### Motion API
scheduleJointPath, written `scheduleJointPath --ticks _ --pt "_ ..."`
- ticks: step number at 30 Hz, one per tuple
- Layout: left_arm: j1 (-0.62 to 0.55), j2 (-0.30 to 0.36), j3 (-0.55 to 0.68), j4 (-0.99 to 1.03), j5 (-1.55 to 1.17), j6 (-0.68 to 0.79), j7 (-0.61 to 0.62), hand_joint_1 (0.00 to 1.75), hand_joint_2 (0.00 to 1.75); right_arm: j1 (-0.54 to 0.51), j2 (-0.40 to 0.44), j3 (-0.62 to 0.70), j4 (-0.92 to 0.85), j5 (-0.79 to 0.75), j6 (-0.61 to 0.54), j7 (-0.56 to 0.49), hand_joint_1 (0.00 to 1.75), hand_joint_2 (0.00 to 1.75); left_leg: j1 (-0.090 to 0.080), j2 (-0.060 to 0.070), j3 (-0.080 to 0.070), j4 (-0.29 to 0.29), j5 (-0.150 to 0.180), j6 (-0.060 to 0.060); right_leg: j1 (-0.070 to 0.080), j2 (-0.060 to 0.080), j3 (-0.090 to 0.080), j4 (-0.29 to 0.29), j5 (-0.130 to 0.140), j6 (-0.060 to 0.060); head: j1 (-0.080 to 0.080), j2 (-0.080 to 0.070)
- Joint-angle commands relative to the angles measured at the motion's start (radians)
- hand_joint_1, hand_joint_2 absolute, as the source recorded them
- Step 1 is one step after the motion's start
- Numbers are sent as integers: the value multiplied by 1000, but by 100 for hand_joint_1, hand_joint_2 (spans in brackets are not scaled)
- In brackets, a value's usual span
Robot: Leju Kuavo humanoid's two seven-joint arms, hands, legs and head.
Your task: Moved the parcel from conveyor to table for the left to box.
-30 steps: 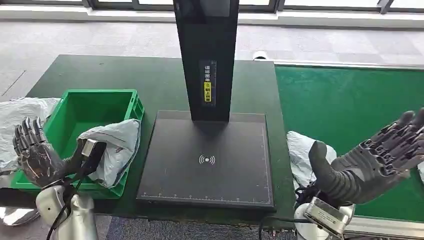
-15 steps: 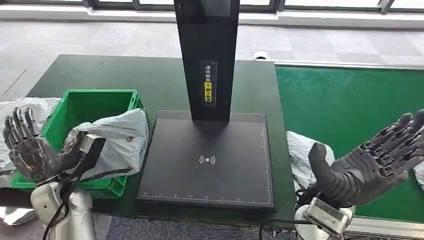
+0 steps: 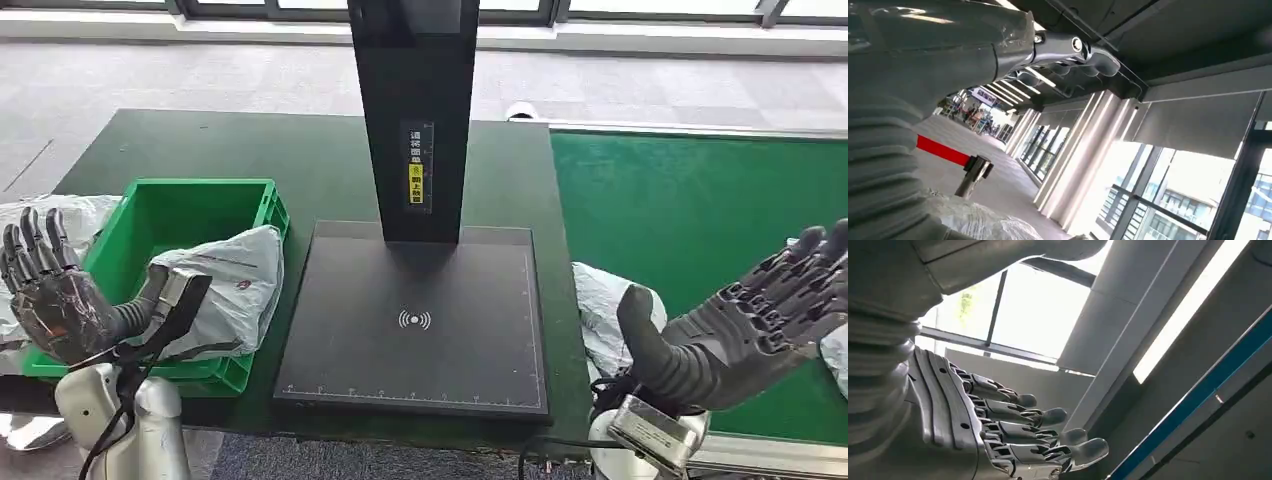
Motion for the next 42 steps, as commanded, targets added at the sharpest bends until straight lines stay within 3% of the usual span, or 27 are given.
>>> scheduleJointPath --ticks 1,32,38,41,42 --pt "22 -23 -26 -2 -26 -2 18 0 175 98 42 -15 29 -4 0 2 0 175 1 -3 4 -4 1 0 1 -3 5 -5 0 0 0 0" --pt "13 -23 -15 -26 -20 -2 18 0 175 97 42 -16 27 -2 0 2 0 175 0 -2 2 -2 0 0 0 -2 3 -2 0 0 0 0" --pt "-1 -23 59 -112 117 -2 -33 0 175 95 42 -19 39 -2 0 2 0 175 1 -1 3 -3 0 0 1 -1 3 -4 0 0 0 0" --pt "-92 -23 192 2 92 -2 -95 0 175 86 42 -14 58 -6 0 2 0 175 1 0 2 -2 0 0 1 0 2 -2 0 0 0 0" --pt "-126 -23 200 108 -43 -2 -13 0 175 86 42 -15 59 -7 0 2 0 175 1 0 4 -5 1 0 1 0 4 -5 1 -1 0 0"
